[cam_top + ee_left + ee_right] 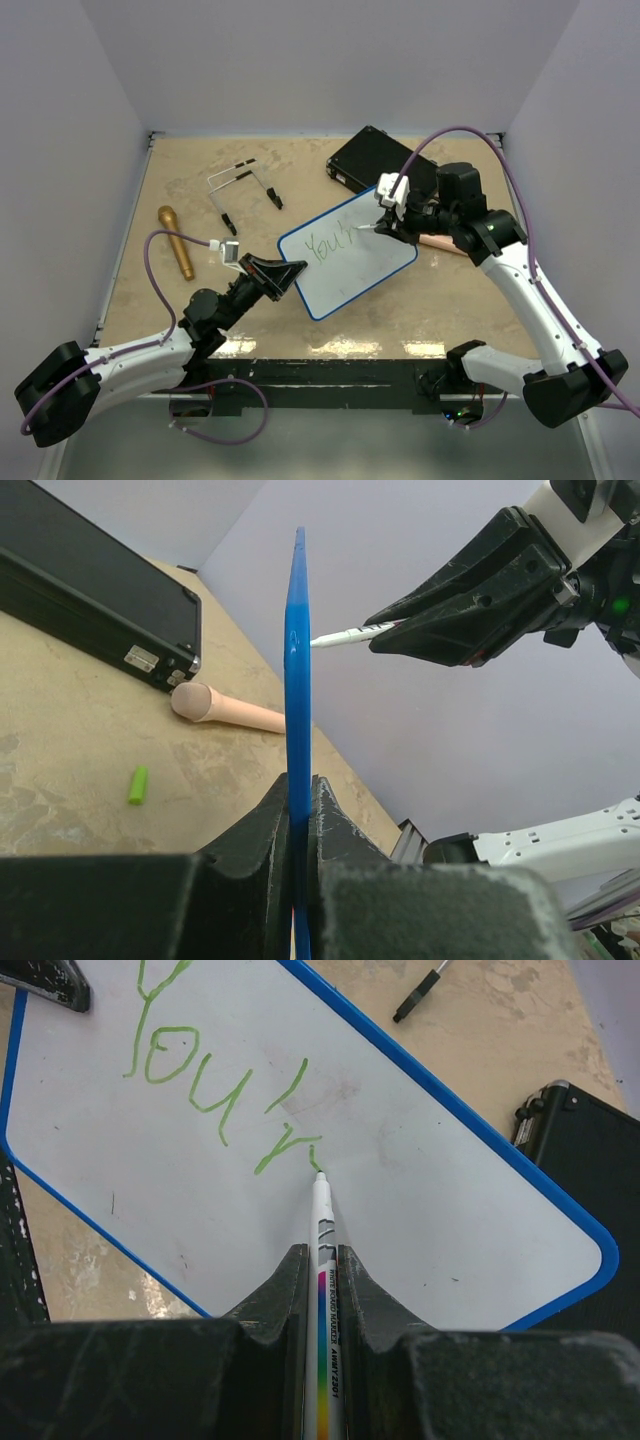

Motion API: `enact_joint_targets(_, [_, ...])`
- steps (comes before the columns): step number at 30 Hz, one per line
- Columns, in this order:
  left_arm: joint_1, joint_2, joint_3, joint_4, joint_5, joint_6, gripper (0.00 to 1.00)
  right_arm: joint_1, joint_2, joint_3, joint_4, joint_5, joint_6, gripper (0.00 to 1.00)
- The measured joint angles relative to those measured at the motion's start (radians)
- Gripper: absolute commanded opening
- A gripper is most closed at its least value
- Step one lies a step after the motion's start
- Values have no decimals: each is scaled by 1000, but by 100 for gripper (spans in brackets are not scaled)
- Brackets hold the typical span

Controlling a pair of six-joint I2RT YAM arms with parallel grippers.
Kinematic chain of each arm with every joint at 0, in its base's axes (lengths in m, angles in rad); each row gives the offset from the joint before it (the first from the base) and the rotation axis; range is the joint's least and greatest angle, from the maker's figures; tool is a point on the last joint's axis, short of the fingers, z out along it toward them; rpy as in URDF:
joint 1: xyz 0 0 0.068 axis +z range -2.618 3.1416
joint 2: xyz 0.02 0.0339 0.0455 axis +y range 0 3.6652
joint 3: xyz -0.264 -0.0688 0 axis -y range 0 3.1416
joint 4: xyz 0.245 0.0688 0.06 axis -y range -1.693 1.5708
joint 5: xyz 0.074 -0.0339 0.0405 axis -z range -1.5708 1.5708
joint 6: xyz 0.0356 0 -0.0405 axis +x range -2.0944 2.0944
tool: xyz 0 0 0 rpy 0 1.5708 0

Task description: Write a sentence on the whiteboard

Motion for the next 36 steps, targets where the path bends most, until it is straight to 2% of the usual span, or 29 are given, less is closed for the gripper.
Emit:
enact_joint_targets(22, [5, 0, 0, -1, -11, 0, 0, 0, 39, 51, 26, 51, 45, 0])
enact_joint_targets(36, [5, 9, 0, 4, -10, 0, 0, -2, 56, 55, 12, -17, 15, 0])
